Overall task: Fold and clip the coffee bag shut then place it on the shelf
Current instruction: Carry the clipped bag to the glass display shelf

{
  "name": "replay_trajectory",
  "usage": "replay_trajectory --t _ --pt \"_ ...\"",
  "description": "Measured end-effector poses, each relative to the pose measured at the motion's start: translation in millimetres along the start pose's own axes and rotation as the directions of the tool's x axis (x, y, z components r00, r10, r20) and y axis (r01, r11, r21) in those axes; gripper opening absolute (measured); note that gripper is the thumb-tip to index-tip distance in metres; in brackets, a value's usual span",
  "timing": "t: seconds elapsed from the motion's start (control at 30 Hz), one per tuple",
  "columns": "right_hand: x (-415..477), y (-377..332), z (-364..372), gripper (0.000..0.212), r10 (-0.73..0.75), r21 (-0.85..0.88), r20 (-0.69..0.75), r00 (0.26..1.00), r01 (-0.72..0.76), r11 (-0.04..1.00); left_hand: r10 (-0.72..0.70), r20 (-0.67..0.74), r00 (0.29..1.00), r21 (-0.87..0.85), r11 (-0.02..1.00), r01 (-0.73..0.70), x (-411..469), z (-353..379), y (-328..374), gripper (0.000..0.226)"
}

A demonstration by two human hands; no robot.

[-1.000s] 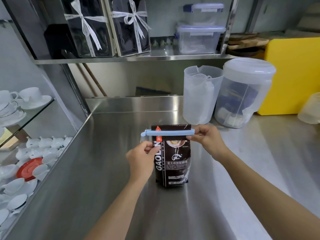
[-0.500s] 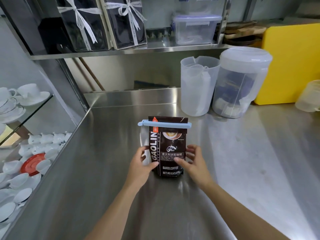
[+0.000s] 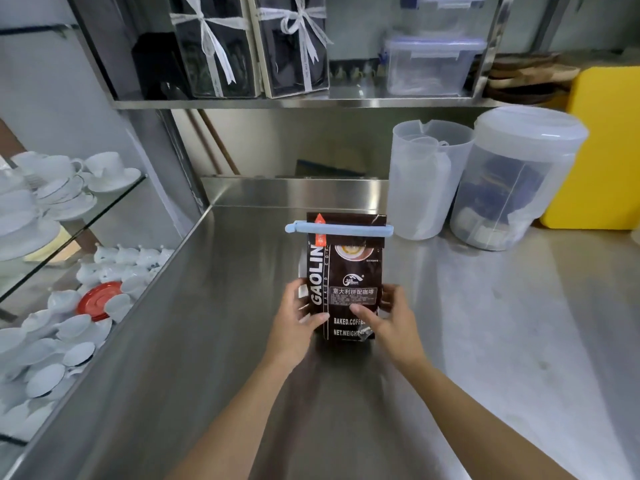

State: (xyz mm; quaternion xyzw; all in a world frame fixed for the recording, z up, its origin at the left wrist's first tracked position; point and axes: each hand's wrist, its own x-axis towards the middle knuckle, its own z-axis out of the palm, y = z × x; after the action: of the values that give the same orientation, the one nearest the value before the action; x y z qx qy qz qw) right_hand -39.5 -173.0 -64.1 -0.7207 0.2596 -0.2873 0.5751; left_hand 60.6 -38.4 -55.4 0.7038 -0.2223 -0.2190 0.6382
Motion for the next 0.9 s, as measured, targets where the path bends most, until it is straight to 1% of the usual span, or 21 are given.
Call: replay_trajectory --t 0.13,0.23,0.33,0.47,0.6,0.63,0.73,0.9 --pt "13.3 -36.7 10.7 0.053 -0.111 0.054 0.083 0.99 0.107 0.993 0.102 -0.132 0.986 0.047 0.994 -0.096 -8.9 -18.9 31.5 0.068" --pt "17.7 -68.9 29.4 0.051 -0.193 0.096 0.169 0.966 0.179 0.979 0.202 -0.254 0.946 0.124 0.977 -0.175 -30.5 -42.3 60.2 0.066" --pt "6.5 -102.0 58.2 0.052 -0.265 0.185 0.289 0.92 0.218 0.958 0.26 -0.372 0.891 0.176 0.962 -0.207 -64.6 -73.4 85.3 0.062" --pt "-31.3 -144.4 106.7 0.054 -0.353 0.302 0.413 0.84 0.239 0.923 0.349 -0.527 0.775 0.282 0.932 -0.228 -129.4 -120.4 115.5 0.064" --pt "-95.9 -188.8 157.8 0.043 -0.439 0.404 0.513 0.738 0.244 0.882 0.41 -0.619 0.67 0.373 0.904 -0.209 -212.2 -166.2 140.2 0.063" --pt "-114.4 -200.1 169.7 0.043 -0.461 0.423 0.532 0.71 0.249 0.871 0.422 -0.64 0.643 0.393 0.898 -0.198 -235.3 -177.6 145.9 0.063" --pt "-178.4 -237.1 203.9 0.052 -0.519 0.471 0.589 0.619 0.259 0.843 0.466 -0.689 0.554 0.458 0.873 -0.164 -312.1 -212.2 160.8 0.06" --pt "-315.6 -299.6 264.8 0.05 -0.612 0.581 0.643 0.46 0.226 0.782 0.51 -0.769 0.385 0.52 0.85 -0.088 -460.8 -274.6 183.9 0.059"
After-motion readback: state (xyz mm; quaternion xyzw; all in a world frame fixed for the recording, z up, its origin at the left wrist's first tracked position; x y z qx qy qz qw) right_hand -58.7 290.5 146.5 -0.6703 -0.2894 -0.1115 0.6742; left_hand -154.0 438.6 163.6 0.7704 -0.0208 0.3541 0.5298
